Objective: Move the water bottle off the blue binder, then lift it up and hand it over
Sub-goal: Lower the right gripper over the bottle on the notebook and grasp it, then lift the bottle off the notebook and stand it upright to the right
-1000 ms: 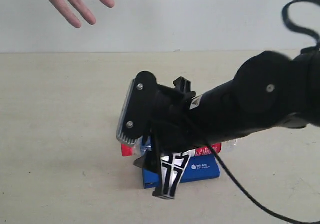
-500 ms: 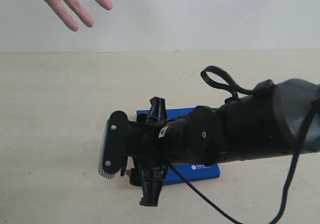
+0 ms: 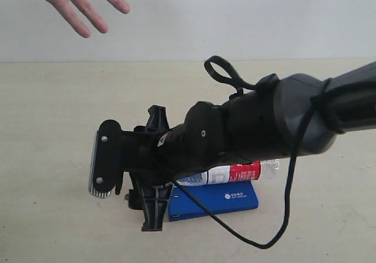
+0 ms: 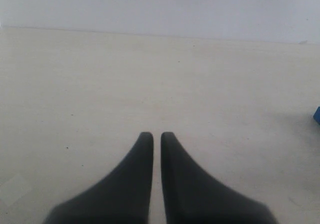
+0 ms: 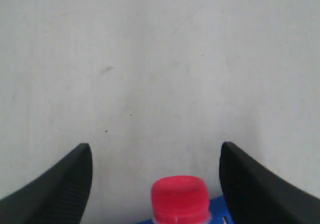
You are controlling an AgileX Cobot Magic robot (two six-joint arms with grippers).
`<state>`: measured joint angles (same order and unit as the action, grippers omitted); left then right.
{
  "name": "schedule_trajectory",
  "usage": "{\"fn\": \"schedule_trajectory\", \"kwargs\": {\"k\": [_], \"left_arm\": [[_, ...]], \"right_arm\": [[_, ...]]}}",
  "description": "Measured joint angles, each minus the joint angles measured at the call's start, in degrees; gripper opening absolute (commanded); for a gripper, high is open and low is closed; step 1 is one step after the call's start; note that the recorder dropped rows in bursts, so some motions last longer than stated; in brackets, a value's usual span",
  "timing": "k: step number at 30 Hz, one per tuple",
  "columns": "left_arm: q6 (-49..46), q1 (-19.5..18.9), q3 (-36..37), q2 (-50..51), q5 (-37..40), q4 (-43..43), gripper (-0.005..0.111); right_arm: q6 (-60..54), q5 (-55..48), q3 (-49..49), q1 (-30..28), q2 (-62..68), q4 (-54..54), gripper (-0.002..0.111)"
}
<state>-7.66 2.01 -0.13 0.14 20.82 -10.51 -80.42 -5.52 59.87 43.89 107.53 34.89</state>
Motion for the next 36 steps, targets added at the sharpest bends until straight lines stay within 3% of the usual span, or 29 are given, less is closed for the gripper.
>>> {"fn": "schedule_trajectory", "kwargs": {"k": [3, 5, 9, 11, 14, 16, 23, 31, 36], "left_arm": [[0.00, 0.00, 0.00, 0.00, 0.00, 0.00, 0.005], [0.00, 0.00, 0.00, 0.00, 0.00, 0.00, 0.005], [0.00, 0.00, 0.00, 0.00, 0.00, 0.00, 0.005], [0.00, 0.00, 0.00, 0.00, 0.00, 0.00, 0.005], [0.00, 0.00, 0.00, 0.00, 0.00, 0.00, 0.005], [0.00, 0.00, 0.00, 0.00, 0.00, 0.00, 0.005], [0.00, 0.00, 0.00, 0.00, 0.00, 0.00, 0.005], [0.00, 0.00, 0.00, 0.00, 0.00, 0.00, 0.005], [0.00, 0.00, 0.00, 0.00, 0.00, 0.00, 0.005]], "right_arm": [[1.91, -2.20, 0.00, -0.51, 0.00, -2.26, 0.065], [9.22, -5.05, 0.08, -1.36, -0.56, -10.67, 0.065], [40.69, -16.79, 0.12, -2.39, -1.21, -45.34, 0.065], [47.77, -19.28, 0.12, -2.61, -1.21, -53.27, 0.065], [50.99, -20.12, 0.12, -2.61, -1.21, -57.01, 0.057], [51.62, -20.87, 0.12, -2.61, -1.21, -58.81, 0.037], [53.85, -20.89, 0.12, -2.61, -1.21, -60.07, 0.000], [62.15, -22.17, 0.12, -3.16, -1.21, -66.58, 0.000], [85.56, -21.40, 0.12, -8.30, -2.39, -80.61, 0.000]]}}
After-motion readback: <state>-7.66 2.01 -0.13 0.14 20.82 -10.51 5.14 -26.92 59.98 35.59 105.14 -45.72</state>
